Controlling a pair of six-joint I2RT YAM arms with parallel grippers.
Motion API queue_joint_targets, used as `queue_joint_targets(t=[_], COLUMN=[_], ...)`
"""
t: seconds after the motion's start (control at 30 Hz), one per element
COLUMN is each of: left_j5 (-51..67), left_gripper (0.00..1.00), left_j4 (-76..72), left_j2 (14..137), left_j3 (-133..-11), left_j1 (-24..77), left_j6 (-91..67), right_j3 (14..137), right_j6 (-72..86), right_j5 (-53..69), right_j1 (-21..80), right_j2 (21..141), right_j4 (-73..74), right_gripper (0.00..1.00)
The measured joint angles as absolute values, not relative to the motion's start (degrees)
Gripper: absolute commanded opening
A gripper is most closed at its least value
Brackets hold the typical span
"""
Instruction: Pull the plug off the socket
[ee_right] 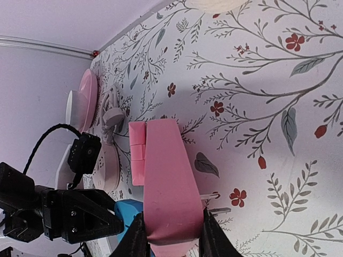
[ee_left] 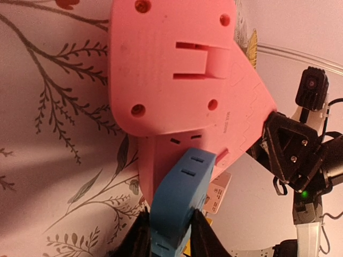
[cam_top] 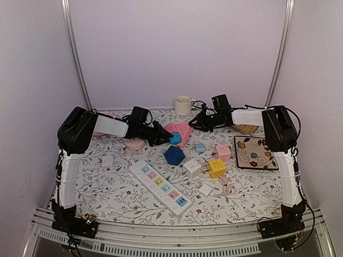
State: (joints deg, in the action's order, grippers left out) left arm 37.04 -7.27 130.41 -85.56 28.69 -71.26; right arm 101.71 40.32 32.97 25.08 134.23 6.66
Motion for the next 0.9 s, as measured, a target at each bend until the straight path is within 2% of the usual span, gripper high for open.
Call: queue_joint_targets(t=[0.17, 0.4, 0.6, 0.7, 0.9], left_j5=[37.0, 37.0, 36.8, 36.6, 36.2], left_gripper=[0.3, 0.29, 0.2, 0.01, 0.0], left_j4=[-8.2, -11.1, -9.7, -7.8, -3.2], left_j2=[130.4, 130.2, 130.2, 130.2, 130.2], left_j3=[-85.4, -85.3, -85.3, -85.4, -87.7], left_j1=[28.7, 29.1, 29.1, 29.3, 29.4], left_j6=[-71.7, -72.7, -72.1, -71.0, -68.5], right_j3=[101.7, 101.7, 101.7, 101.7, 105.2], right_j6=[39.6, 38.5, 37.2, 36.5, 33.5], right_j5=[32.2, 31.1, 29.7, 29.1, 25.8], right_j1=[25.3, 28.1, 28.8, 29.1, 30.1], right_j2=[133.9, 133.1, 132.3, 132.2, 132.1], right_j4=[7.1, 8.7, 10.1, 10.5, 15.7], right_gripper=[0.05, 0.05, 0.05, 0.05, 0.05])
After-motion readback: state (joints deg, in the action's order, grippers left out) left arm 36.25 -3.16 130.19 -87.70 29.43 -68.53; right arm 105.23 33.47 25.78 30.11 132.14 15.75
